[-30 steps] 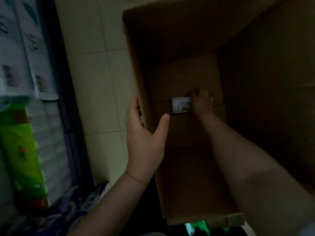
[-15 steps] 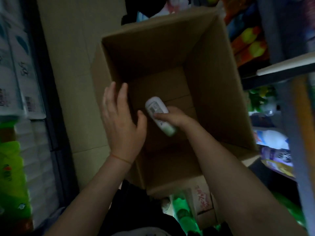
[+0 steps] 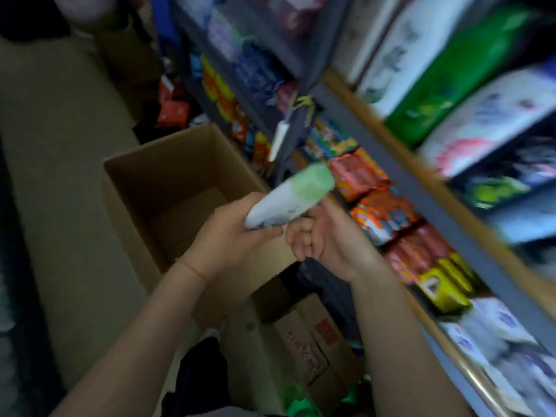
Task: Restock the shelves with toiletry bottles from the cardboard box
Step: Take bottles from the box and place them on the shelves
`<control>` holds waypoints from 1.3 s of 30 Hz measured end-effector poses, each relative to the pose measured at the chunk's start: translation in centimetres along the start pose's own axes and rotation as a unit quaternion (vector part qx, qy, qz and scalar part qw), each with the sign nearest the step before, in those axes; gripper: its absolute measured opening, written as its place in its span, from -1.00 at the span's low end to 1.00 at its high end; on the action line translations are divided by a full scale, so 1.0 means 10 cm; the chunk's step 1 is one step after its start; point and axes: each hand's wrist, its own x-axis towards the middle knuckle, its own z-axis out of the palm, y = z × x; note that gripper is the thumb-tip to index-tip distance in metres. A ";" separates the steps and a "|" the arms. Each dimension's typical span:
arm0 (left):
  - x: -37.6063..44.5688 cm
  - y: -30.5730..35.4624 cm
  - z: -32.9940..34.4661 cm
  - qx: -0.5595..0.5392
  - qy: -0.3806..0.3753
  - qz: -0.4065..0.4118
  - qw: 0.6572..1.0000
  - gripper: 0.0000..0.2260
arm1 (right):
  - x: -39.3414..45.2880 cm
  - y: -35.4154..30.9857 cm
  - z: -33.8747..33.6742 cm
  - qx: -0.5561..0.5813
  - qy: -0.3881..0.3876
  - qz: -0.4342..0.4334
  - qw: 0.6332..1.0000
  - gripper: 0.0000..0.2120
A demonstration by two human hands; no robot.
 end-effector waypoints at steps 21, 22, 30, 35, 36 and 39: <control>-0.47 4.18 2.05 0.058 -0.136 0.513 0.845 -0.60 | -4.60 -1.01 -0.95 -0.200 0.524 -0.450 0.695 -0.71; -0.41 4.25 2.10 0.143 -0.089 0.543 0.822 -0.55 | -4.63 -1.02 -0.95 -0.191 0.536 -0.454 0.685 -0.73; -0.20 4.47 2.36 0.268 0.000 0.591 0.761 -0.44 | -4.66 -1.22 -0.91 -0.186 0.569 -0.474 0.645 -0.69; -0.09 4.47 2.41 0.248 -0.026 0.594 0.765 -0.50 | -4.68 -1.32 -0.86 -0.201 0.593 -0.481 0.613 -0.71; -0.06 4.47 2.41 0.248 -0.029 0.594 0.764 -0.53 | -4.69 -1.34 -0.86 -0.199 0.595 -0.489 0.606 -0.71; 0.00 4.48 2.43 0.250 -0.027 0.597 0.762 -0.60 | -4.69 -1.42 -0.85 -0.208 0.603 -0.506 0.580 -0.73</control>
